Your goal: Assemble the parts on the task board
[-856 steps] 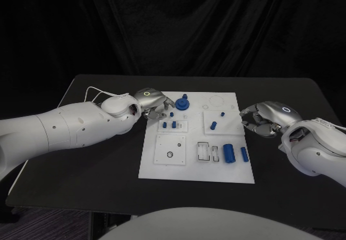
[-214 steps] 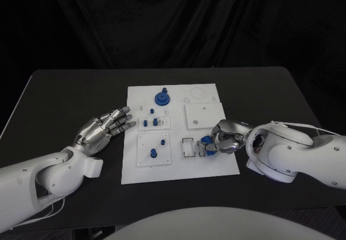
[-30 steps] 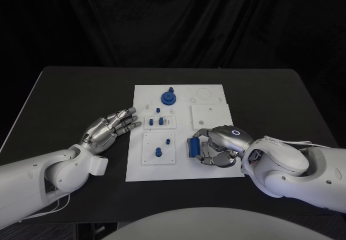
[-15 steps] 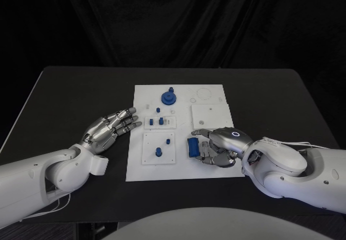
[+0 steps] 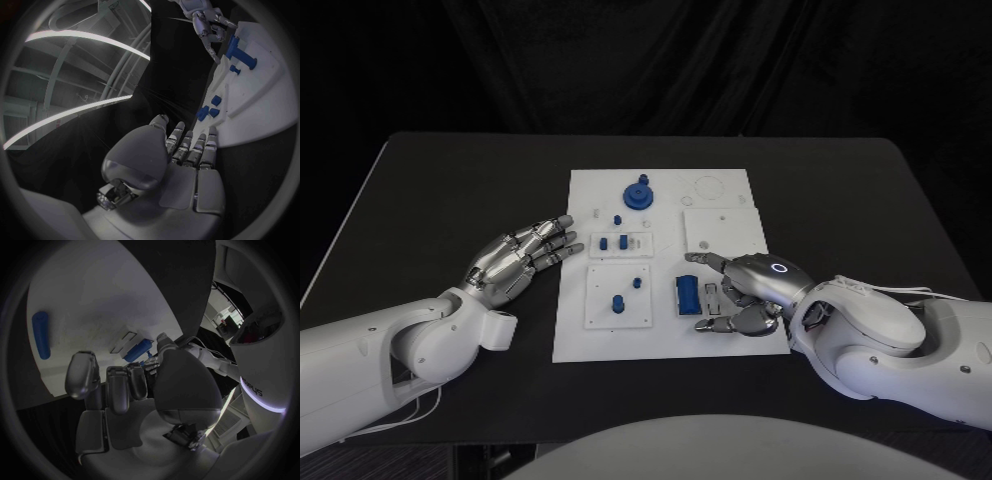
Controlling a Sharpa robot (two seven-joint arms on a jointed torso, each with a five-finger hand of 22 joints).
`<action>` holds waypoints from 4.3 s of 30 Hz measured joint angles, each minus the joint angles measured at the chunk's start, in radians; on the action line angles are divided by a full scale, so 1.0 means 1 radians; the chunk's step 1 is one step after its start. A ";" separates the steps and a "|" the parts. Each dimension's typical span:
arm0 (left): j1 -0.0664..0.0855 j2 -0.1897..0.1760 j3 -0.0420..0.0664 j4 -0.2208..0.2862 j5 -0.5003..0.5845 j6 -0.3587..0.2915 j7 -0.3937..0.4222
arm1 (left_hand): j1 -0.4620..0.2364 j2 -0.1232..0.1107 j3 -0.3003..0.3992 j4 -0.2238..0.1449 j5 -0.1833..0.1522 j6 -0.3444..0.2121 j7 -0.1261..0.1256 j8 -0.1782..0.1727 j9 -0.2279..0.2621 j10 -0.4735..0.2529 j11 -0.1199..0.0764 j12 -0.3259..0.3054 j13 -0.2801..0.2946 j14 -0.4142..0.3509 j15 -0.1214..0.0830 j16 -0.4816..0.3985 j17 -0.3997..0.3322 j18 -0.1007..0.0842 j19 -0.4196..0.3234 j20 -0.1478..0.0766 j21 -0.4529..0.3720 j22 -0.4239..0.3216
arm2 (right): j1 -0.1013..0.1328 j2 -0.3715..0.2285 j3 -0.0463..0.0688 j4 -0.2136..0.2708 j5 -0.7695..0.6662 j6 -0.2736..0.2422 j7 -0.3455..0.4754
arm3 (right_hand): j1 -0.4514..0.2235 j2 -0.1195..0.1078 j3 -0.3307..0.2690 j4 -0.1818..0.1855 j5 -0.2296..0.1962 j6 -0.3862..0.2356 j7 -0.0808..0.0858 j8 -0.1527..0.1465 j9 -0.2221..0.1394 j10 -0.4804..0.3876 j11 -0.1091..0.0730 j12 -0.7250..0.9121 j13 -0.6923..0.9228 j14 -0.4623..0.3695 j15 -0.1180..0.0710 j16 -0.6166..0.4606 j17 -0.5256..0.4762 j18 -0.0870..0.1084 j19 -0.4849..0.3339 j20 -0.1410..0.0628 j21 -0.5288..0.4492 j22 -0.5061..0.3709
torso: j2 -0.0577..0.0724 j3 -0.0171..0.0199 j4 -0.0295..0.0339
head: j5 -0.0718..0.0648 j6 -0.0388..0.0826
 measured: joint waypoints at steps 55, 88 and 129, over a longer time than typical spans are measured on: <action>-0.001 0.007 0.000 -0.003 0.000 -0.004 0.001 | 0.000 0.000 0.003 -0.003 0.000 0.004 0.004 0.000 0.001 0.000 0.000 0.000 0.000 0.000 0.000 0.004 0.001 0.000 0.002 -0.002 0.000 0.000 | 0.064 -0.157 -0.002 0.022 0.037 0.267 -0.293 | -0.076 0.120 0.090 -0.021 0.431 0.594 -0.004 0.479 0.280 0.075 0.006 0.104 0.000 -0.002 0.002 0.029 0.001 -0.032 0.068 0.004 0.266 0.000 | 0.000 0.0006 0.0008 | -0.020 0.000; -0.001 0.014 0.001 -0.012 0.000 0.004 -0.003 | 0.000 0.000 0.003 -0.003 0.000 0.004 0.004 0.000 0.001 0.000 0.000 0.000 0.000 0.000 0.000 0.004 0.000 -0.010 0.005 -0.006 -0.001 -0.003 | 0.057 -0.157 -0.001 0.036 0.032 0.179 -0.269 | 0.043 0.086 0.303 0.009 0.603 0.607 -0.008 0.550 0.460 0.075 -0.015 0.103 0.000 -0.004 -0.018 0.029 0.000 -0.031 0.064 -0.014 0.259 0.000 | 0.000 0.0002 -0.0009 | -0.012 0.000; -0.002 0.012 0.001 -0.006 0.000 0.006 -0.009 | 0.000 0.000 0.011 -0.006 0.000 0.004 0.004 0.000 0.001 0.000 0.000 0.000 0.000 0.000 0.000 0.004 0.000 -0.008 0.004 -0.004 0.001 -0.003 | 0.055 0.000 -0.001 0.022 0.343 0.002 -0.159 | -0.064 0.055 0.407 -0.042 0.514 0.637 -0.027 0.522 0.483 0.075 -0.014 0.103 0.000 -0.004 -0.018 0.029 0.000 -0.031 0.064 -0.014 0.258 -0.001 | 0.000 -0.0010 0.0038 | -0.021 0.000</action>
